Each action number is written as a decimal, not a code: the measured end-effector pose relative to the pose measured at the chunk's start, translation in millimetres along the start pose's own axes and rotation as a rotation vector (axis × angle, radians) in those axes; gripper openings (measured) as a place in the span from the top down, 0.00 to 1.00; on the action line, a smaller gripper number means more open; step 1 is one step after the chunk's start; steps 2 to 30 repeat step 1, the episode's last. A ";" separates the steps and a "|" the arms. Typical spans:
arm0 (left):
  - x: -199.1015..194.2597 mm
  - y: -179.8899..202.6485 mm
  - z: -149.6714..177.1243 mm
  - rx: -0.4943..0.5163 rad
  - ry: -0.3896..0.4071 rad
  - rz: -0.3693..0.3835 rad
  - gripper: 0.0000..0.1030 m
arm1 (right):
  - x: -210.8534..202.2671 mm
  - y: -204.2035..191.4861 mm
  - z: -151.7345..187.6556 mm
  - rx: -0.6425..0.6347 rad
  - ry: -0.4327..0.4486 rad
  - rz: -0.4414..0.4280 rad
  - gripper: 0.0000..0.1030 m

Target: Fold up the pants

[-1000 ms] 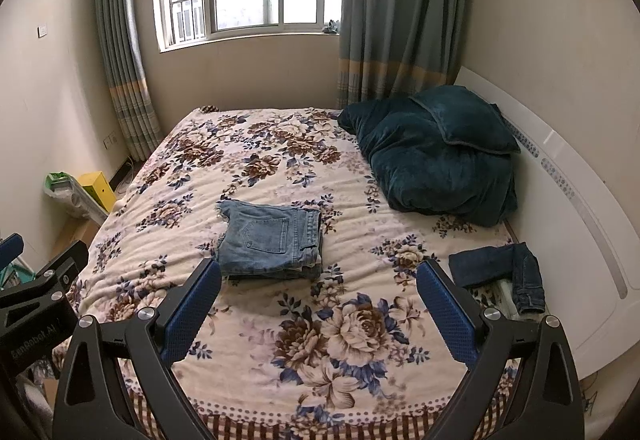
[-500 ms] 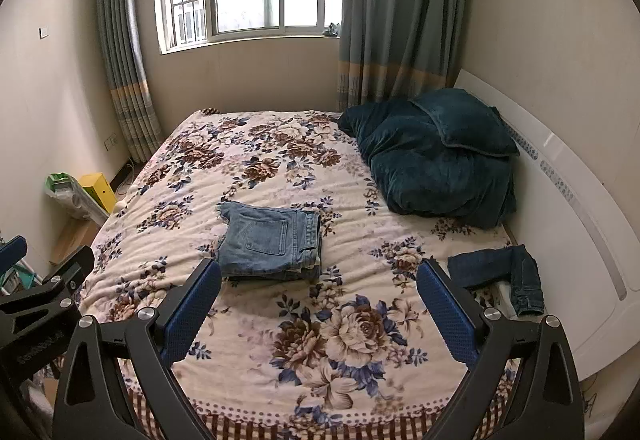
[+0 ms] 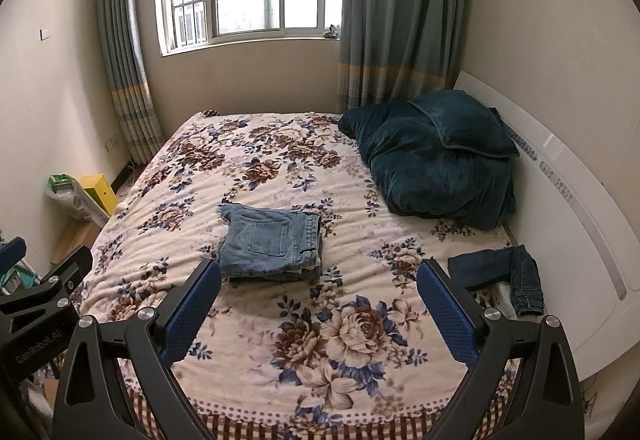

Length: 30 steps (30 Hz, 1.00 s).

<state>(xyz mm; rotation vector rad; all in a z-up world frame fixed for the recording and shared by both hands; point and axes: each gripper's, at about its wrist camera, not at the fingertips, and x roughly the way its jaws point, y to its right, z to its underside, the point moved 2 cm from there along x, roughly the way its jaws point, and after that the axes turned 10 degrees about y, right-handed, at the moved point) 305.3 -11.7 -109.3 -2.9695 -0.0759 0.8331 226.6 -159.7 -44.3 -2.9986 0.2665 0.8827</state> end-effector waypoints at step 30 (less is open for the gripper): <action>-0.4 -0.3 0.4 -0.001 -0.003 0.000 0.00 | -0.3 0.0 0.1 -0.001 0.002 0.001 0.03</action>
